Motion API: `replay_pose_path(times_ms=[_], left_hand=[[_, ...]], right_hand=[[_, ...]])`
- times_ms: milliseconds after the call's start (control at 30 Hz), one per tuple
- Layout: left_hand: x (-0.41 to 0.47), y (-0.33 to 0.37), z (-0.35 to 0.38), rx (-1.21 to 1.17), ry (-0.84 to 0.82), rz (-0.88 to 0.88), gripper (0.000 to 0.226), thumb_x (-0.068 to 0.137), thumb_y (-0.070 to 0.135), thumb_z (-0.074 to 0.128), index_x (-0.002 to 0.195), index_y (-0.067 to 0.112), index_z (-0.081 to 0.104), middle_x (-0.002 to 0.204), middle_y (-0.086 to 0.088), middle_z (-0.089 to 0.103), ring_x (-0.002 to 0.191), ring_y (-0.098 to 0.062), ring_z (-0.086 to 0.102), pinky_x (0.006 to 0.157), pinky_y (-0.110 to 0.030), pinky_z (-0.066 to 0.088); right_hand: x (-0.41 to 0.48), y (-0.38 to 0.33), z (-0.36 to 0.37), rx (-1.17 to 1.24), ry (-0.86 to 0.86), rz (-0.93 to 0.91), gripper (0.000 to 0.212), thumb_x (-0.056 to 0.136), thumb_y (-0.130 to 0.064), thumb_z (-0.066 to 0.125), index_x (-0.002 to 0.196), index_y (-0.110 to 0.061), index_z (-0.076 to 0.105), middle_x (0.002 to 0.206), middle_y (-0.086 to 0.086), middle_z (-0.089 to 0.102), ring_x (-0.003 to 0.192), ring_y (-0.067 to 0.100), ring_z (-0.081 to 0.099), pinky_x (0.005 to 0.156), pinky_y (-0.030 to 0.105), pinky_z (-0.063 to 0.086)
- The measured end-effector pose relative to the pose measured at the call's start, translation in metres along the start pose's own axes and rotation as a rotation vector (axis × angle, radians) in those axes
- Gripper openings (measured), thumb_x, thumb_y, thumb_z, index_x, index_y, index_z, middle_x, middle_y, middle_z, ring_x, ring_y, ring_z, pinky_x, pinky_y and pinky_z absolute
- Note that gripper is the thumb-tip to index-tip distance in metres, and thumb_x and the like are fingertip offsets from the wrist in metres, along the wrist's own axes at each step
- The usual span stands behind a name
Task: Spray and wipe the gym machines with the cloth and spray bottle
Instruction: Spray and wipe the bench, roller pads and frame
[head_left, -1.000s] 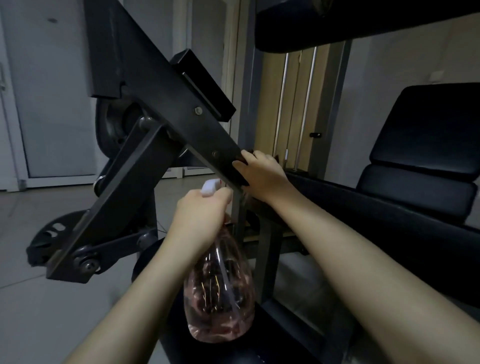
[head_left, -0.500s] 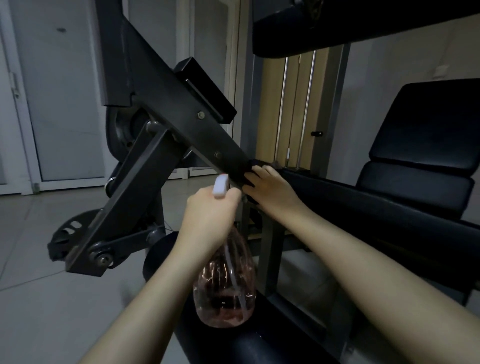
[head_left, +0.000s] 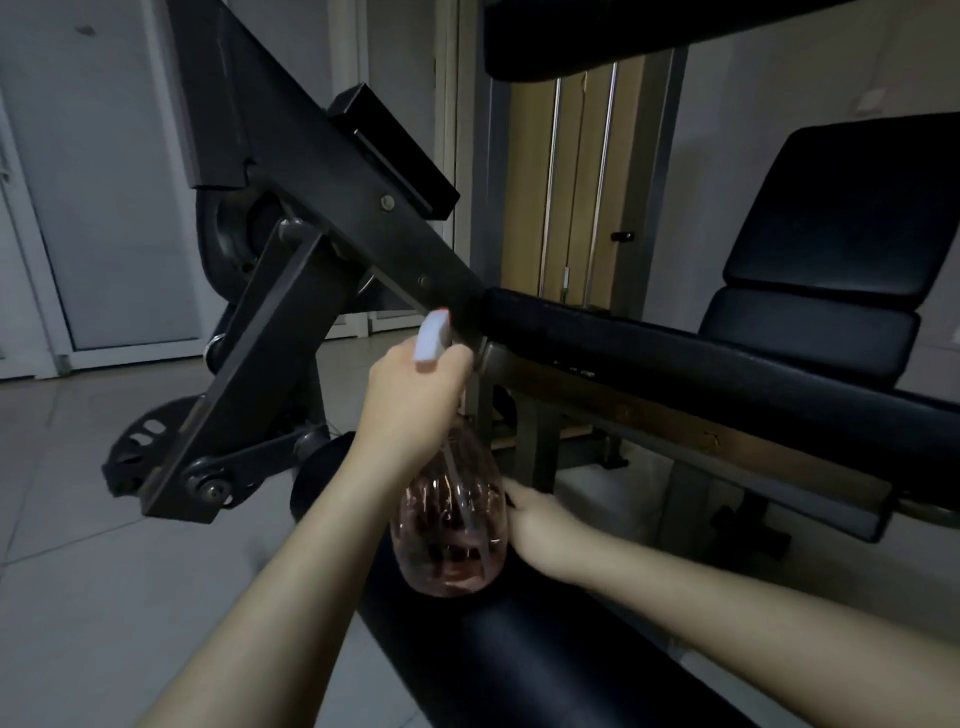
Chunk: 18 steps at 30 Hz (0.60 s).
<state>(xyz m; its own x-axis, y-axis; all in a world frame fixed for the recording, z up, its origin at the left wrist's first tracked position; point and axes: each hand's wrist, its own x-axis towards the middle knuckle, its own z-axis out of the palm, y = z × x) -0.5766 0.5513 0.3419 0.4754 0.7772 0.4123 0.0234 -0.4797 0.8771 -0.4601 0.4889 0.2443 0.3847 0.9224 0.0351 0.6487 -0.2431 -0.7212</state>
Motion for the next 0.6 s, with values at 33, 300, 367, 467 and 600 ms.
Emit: replay_pose_path(times_ms=[33,300,367,467,600], left_hand=[[-0.003,0.001,0.0,-0.018,-0.008,0.007,0.026,0.086,0.02,0.048,0.101,0.002,0.058,0.092,-0.026,0.065,0.072,-0.028,0.057,0.065,-0.041,0.049],[-0.032,0.002,-0.026,-0.11,0.071,0.032,0.022,0.088,0.01,0.046,0.093,-0.011,0.047,0.079,-0.018,0.056,0.072,-0.027,0.054,0.072,-0.041,0.047],[-0.041,0.001,-0.042,-0.122,0.097,-0.016,0.01,0.091,0.002,0.043,0.085,-0.003,0.049,0.077,-0.014,0.055,0.073,-0.025,0.055,0.073,-0.042,0.047],[-0.054,-0.004,-0.061,0.016,0.054,-0.117,0.016,0.092,0.007,0.047,0.085,0.017,0.058,0.084,-0.021,0.06,0.078,-0.032,0.063,0.082,-0.055,0.054],[-0.074,-0.022,-0.074,0.281,-0.105,-0.209,0.018,0.091,0.018,0.048,0.104,0.014,0.06,0.095,-0.029,0.063,0.085,-0.04,0.064,0.077,-0.049,0.056]], right_hand=[[0.001,0.003,0.001,0.012,0.019,-0.001,0.041,0.099,-0.03,0.042,0.139,-0.022,0.043,0.138,0.007,0.051,0.125,0.022,0.048,0.095,0.02,0.037],[0.003,0.002,-0.003,-0.031,-0.019,0.006,0.033,0.1,-0.036,0.038,0.129,-0.026,0.05,0.124,0.008,0.059,0.108,0.021,0.057,0.079,0.023,0.04],[0.004,0.001,-0.005,-0.07,-0.028,0.013,0.035,0.1,-0.038,0.037,0.131,-0.026,0.048,0.123,0.01,0.058,0.108,0.023,0.056,0.077,0.023,0.037],[0.005,-0.001,-0.006,-0.086,-0.05,0.01,0.036,0.099,-0.038,0.037,0.131,-0.026,0.047,0.115,0.005,0.058,0.1,0.021,0.056,0.076,0.024,0.04],[0.004,-0.004,-0.006,-0.093,-0.053,-0.007,0.036,0.099,-0.037,0.038,0.133,-0.026,0.046,0.118,0.005,0.056,0.092,0.016,0.053,0.077,0.025,0.042]])
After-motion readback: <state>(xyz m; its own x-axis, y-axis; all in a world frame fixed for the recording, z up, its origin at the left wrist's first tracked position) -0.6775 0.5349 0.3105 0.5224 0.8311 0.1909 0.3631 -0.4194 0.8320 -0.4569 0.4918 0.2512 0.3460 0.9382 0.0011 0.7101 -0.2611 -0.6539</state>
